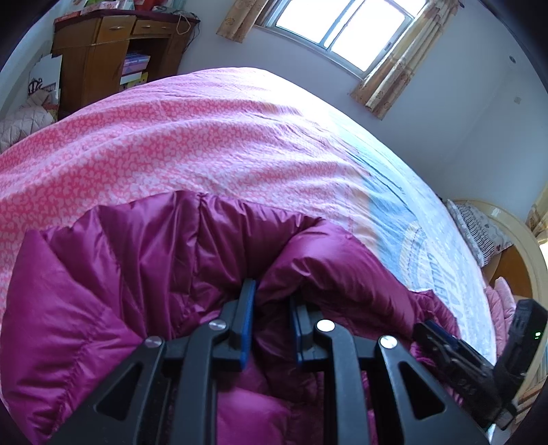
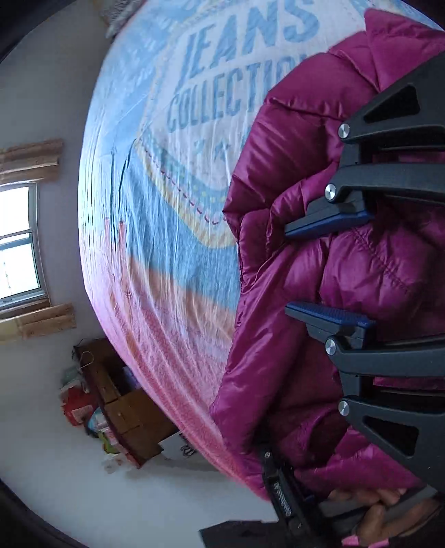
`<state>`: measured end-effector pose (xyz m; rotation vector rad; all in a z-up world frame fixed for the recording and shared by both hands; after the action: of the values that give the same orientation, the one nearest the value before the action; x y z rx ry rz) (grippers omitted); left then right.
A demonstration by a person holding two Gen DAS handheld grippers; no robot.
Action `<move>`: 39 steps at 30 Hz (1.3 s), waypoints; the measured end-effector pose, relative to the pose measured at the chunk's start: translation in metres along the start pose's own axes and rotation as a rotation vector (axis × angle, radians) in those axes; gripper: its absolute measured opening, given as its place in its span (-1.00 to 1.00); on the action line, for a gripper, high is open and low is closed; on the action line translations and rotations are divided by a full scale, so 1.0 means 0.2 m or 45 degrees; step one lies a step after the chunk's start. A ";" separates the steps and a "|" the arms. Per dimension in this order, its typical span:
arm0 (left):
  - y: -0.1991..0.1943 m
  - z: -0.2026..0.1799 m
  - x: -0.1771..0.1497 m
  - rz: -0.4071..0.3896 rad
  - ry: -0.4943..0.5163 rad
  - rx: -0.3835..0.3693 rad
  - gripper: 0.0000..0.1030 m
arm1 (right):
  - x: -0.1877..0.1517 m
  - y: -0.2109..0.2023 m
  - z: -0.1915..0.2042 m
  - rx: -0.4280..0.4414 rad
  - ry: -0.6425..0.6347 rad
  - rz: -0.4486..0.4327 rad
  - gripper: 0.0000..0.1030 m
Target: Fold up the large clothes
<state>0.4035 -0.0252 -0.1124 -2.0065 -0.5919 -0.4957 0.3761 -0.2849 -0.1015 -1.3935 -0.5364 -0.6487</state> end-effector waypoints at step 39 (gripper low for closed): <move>0.20 -0.23 0.01 -0.005 0.299 0.448 0.59 | -0.03 -0.02 -0.18 -0.069 0.244 -0.058 -0.20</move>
<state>0.4248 -0.0823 -0.1176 -1.5884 -0.4989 -0.5770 0.3685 -0.3195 -0.1060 -1.3559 -0.4012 -0.8295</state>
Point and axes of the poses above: each gripper's, at about its wrist camera, not at the fingertips, and y roughly the way its jaws point, z to its left, x to its top, the point moved 4 cm from there along y, roughly the way its jaws point, and after that the axes turned 1 degree about -y, right-handed, at the moved point
